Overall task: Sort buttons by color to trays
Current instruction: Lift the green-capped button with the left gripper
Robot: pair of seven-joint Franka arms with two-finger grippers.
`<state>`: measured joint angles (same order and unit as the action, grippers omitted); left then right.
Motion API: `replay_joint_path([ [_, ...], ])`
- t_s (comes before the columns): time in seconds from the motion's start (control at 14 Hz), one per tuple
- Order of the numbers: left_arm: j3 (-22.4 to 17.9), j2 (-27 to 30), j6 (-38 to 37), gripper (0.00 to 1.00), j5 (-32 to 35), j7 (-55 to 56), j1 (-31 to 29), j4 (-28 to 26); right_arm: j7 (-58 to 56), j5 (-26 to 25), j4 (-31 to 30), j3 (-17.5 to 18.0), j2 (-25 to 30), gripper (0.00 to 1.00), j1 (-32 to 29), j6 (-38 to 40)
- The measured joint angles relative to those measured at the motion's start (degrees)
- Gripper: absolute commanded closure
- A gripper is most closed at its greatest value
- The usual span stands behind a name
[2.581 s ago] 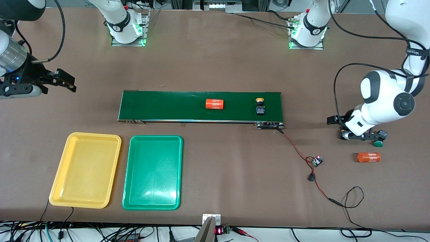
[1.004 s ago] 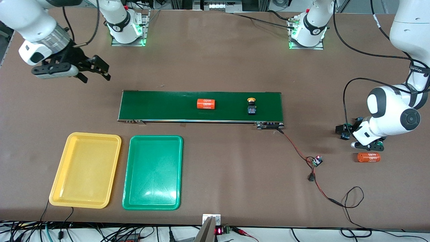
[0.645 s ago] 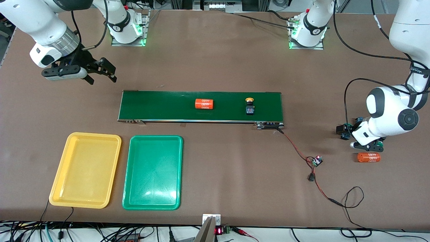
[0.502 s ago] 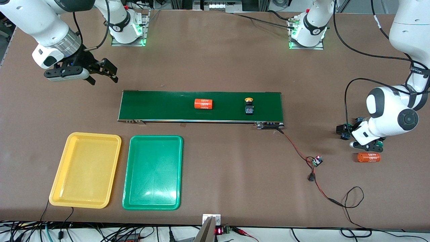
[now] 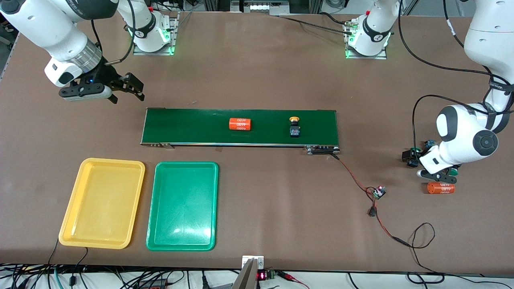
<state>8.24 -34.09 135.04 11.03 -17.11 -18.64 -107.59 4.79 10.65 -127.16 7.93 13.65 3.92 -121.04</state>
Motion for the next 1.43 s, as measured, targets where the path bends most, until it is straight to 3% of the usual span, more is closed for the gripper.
replay_joint_path([
  [0.29,0.0,-0.6,0.0,0.0,1.0,0.0,0.0,0.0,0.0,0.0,0.0,0.2,-0.4,0.0,0.0,-0.1],
  [0.5,0.0,-1.1,0.0,0.38,1.0,0.0,0.0,0.0,0.0,0.0,0.0,0.2,-0.4,0.0,0.0,-0.1],
  [0.65,0.0,-1.1,0.0,0.74,1.0,0.0,0.0,0.0,0.0,0.0,0.1,0.2,-0.4,0.0,0.0,-0.1],
  [0.79,0.0,-1.1,0.0,0.96,1.0,0.0,0.0,0.0,0.0,0.0,0.1,0.2,-0.4,0.0,0.0,-0.1],
  [1.0,0.2,-0.6,-0.6,1.0,1.0,0.0,0.1,0.4,0.0,0.0,0.1,0.2,-0.4,0.0,0.0,-0.2],
  [1.43,1.0,6.6,-11.3,1.0,0.3,1.7,3.7,1.3,0.0,0.0,0.1,0.3,-0.4,0.0,0.0,-0.2],
])
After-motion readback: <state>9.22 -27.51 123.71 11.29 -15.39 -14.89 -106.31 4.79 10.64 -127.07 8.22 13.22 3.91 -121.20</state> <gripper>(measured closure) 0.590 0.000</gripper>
